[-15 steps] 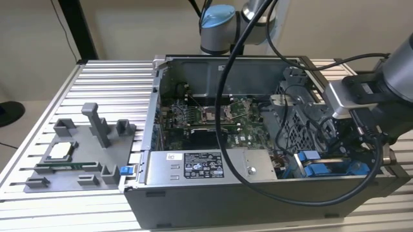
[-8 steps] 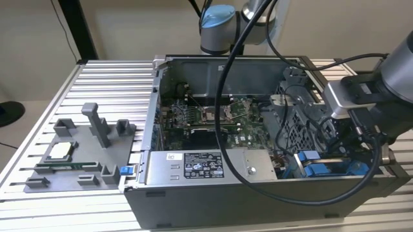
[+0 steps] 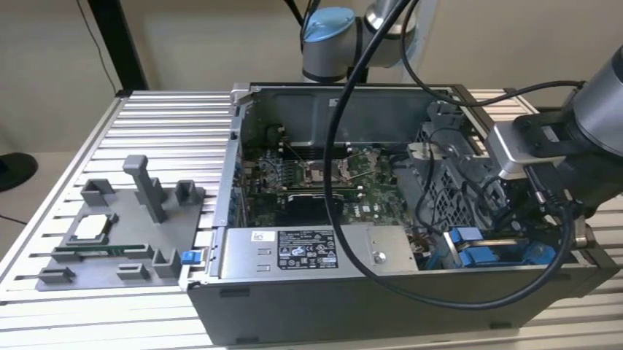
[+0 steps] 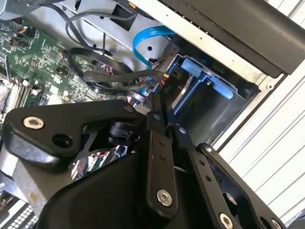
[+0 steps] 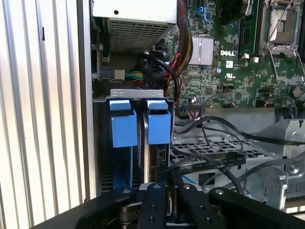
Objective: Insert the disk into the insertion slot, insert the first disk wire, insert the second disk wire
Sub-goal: 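Insert the second disk wire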
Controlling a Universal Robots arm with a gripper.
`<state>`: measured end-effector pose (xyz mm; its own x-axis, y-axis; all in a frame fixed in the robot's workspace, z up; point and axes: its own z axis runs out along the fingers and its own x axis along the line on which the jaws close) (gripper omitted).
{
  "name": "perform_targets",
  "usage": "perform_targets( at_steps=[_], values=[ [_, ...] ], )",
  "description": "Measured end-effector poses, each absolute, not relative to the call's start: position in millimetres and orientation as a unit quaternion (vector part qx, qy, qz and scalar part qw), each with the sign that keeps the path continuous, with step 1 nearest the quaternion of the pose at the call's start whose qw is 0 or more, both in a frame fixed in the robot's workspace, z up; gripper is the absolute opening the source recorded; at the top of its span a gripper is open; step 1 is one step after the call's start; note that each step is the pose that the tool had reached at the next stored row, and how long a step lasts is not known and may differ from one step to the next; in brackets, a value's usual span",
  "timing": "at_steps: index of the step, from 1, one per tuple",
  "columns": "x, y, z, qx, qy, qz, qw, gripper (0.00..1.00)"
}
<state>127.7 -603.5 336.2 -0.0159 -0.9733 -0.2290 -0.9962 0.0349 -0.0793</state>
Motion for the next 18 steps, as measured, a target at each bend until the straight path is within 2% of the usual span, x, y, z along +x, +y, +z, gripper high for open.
perform_targets(
  at_steps=[18],
  values=[
    [127.7,-602.0,332.4,-0.693,0.711,0.052,0.111,0.00]
  ],
)
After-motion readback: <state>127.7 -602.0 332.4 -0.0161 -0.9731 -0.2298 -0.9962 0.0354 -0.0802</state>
